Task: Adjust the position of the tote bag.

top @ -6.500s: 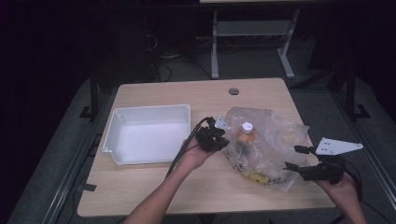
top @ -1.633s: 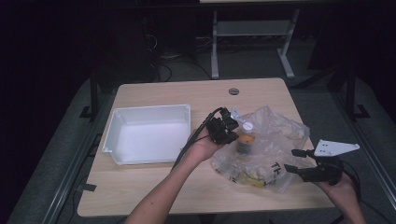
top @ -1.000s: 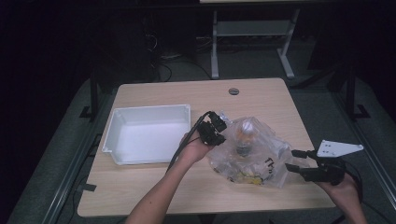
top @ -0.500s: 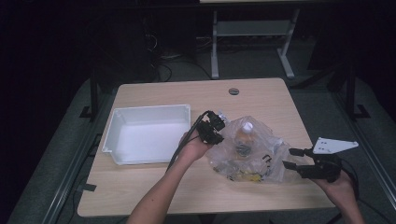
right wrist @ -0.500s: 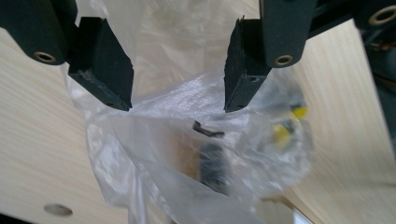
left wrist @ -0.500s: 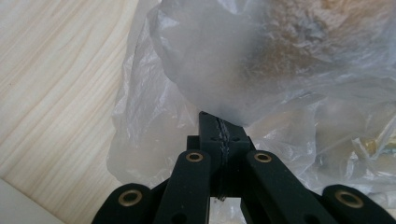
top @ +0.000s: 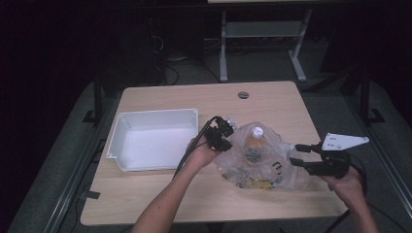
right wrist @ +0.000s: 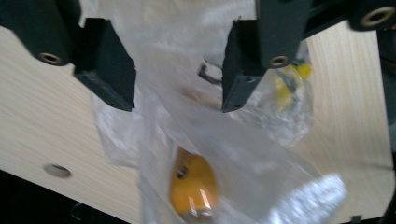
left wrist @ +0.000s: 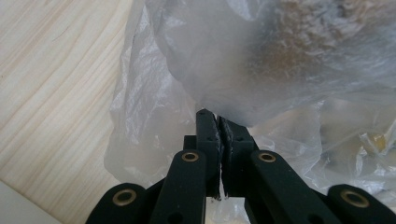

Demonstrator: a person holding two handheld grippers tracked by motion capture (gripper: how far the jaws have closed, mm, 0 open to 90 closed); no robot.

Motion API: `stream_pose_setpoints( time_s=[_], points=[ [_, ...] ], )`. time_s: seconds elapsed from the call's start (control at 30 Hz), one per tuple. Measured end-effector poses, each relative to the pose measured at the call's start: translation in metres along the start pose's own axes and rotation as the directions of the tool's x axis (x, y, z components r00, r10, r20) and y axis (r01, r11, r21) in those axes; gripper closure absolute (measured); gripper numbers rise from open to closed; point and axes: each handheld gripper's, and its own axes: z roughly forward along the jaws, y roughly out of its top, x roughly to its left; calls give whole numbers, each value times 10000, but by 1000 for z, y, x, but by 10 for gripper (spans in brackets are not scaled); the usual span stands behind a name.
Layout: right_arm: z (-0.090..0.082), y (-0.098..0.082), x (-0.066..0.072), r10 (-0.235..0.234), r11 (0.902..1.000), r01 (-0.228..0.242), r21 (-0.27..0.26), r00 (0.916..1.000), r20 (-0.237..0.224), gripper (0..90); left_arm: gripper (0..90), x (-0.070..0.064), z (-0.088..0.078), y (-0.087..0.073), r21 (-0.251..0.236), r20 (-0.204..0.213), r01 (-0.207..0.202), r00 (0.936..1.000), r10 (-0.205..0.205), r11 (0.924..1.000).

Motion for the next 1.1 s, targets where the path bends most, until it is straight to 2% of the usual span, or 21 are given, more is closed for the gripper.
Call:
stream_pose_setpoints(
  time_s=[0.03, 0.1, 0.13, 0.27, 0.3, 0.37, 0.43, 0.57, 0.67, 0.83, 0.97, 1.1],
  points=[
    [3, 3, 2, -169, 9998, 170, 82, 9998, -127, 583, 861, 0, 0, 0, -35, 13, 52, 10000, -52, 10000],
    [6, 8, 6, -610, 9979, 614, 182, 9979, -238, 723, 835, 0, -3, -1, -79, 39, 14, 10000, -14, 10000],
    [8, 11, 8, -677, 9974, 688, 223, 9967, -451, 786, 810, -1, -4, -1, -123, 60, 13, 10000, -12, 9999],
    [12, 19, 17, -927, 9954, 945, 181, 9921, -843, 889, 687, -2, -18, -5, -622, 355, -71, 9993, 93, 9980],
    [13, 21, 19, -985, 9948, 1003, 156, 9909, -922, 891, 651, -4, -22, -8, -723, 507, -116, 9986, 153, 9973],
    [15, 27, 24, -1061, 9942, 1073, 50, 9882, -1104, 894, 580, -6, -30, -12, -809, 427, -384, 9982, 420, 9960],
    [18, 34, 29, -1221, 9925, 1219, -90, 9840, -1298, 894, 528, -8, -40, -18, -987, 640, -534, 9961, 599, 9937],
    [24, 47, 37, -1483, 9889, 1459, -270, 9787, -1422, 893, 463, -14, -51, -23, -1222, 845, -760, 9926, 866, 9896],
    [32, 55, 42, -1593, 9872, 1573, -252, 9763, -1462, 892, 435, -21, -57, -23, -1455, 1075, -890, 9886, 1052, 9853],
    [46, 63, 46, -1708, 9852, 1714, -82, 9753, -1403, 892, 383, -35, -67, -15, -1982, 1208, -1197, 9820, 1454, 9728],
    [57, 64, 48, -1739, 9843, 1765, 56, 9745, -1415, 892, 367, -45, -75, -10, -2265, 1250, -1505, 9753, 1820, 9623],
    [64, 62, 47, -1640, 9858, 1673, 137, 9776, -1318, 893, 363, -52, -84, -9, -2463, 1241, -1645, 9720, 1994, 9551]
  ],
)
